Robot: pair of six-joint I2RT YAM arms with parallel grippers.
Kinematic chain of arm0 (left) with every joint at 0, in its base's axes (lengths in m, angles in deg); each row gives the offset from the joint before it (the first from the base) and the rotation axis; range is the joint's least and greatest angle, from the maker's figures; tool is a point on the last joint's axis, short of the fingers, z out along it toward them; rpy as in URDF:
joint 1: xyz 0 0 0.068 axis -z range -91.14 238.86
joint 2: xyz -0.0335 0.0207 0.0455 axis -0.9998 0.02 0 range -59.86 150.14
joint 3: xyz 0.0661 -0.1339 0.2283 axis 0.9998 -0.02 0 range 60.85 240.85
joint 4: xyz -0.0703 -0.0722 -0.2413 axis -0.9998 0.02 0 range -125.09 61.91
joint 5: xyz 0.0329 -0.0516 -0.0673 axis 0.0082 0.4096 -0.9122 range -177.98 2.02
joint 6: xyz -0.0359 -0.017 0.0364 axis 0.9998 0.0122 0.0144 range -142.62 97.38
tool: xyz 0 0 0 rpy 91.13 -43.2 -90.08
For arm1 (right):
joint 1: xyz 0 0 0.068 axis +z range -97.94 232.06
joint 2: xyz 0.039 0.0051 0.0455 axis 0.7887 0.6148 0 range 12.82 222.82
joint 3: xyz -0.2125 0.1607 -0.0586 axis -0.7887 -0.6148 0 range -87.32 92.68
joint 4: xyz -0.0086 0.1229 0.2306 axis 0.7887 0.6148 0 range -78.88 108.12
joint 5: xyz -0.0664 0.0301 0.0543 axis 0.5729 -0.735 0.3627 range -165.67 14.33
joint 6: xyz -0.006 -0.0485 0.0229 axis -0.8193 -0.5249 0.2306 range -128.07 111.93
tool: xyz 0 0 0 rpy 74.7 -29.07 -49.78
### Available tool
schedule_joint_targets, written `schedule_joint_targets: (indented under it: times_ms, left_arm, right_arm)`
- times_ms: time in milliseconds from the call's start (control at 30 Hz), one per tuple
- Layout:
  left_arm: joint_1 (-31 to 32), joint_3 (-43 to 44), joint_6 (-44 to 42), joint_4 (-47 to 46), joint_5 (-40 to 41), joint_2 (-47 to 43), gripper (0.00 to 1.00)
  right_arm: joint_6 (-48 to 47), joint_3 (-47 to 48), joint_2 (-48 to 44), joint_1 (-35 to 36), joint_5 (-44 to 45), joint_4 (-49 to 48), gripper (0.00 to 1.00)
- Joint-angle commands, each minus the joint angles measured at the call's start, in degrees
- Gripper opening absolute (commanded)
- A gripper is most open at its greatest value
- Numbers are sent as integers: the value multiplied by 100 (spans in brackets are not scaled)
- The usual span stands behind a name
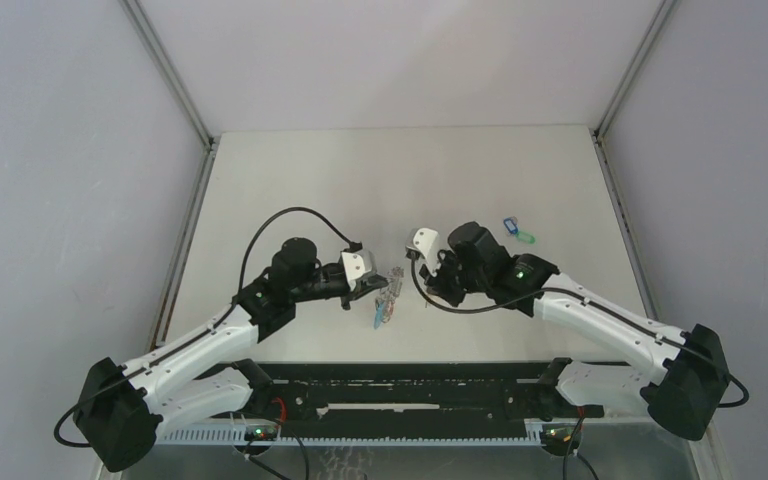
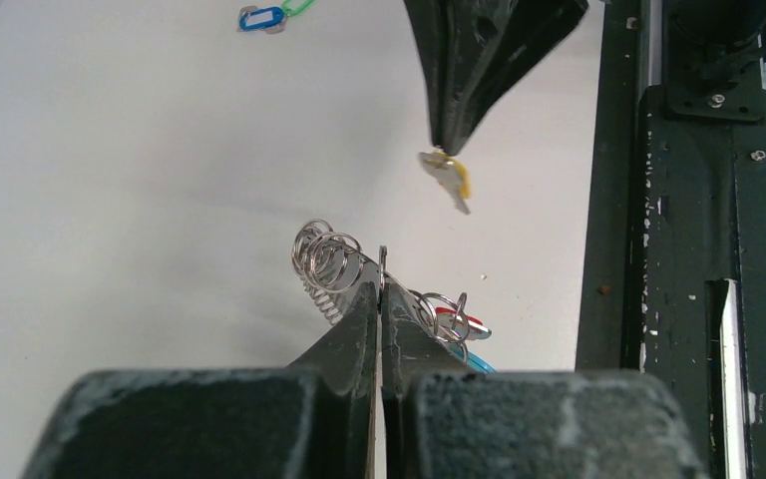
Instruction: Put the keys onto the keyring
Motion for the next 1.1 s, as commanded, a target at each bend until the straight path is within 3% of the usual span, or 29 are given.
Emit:
schedule_joint_targets:
  times_ms: [0, 133, 233, 533, 800, 1067]
  left_arm:
    - [-37, 186, 55, -243, 130, -109, 0]
    - [-40, 178, 70, -260, 166, -124, 0]
    - [-45, 177, 71, -269, 171, -119, 0]
    - [-50, 138, 83, -277, 236, -180, 0]
    - [-59, 124, 73, -282, 260, -169, 0]
    - [-81, 124, 80, -310, 232, -162, 0]
  right_arm:
    - [1917, -161, -56, -7, 858, 572, 0]
    - [3146, -174, 56, 6, 1384, 1277, 0]
    - [3440, -176, 294, -30, 1458, 1571, 0]
    - [3077, 100, 1976, -727, 1359, 1214, 0]
    - [2754, 932, 3200, -1022, 1346, 1001, 0]
    - [2659, 1403, 3725, -1083, 1423, 1125, 2]
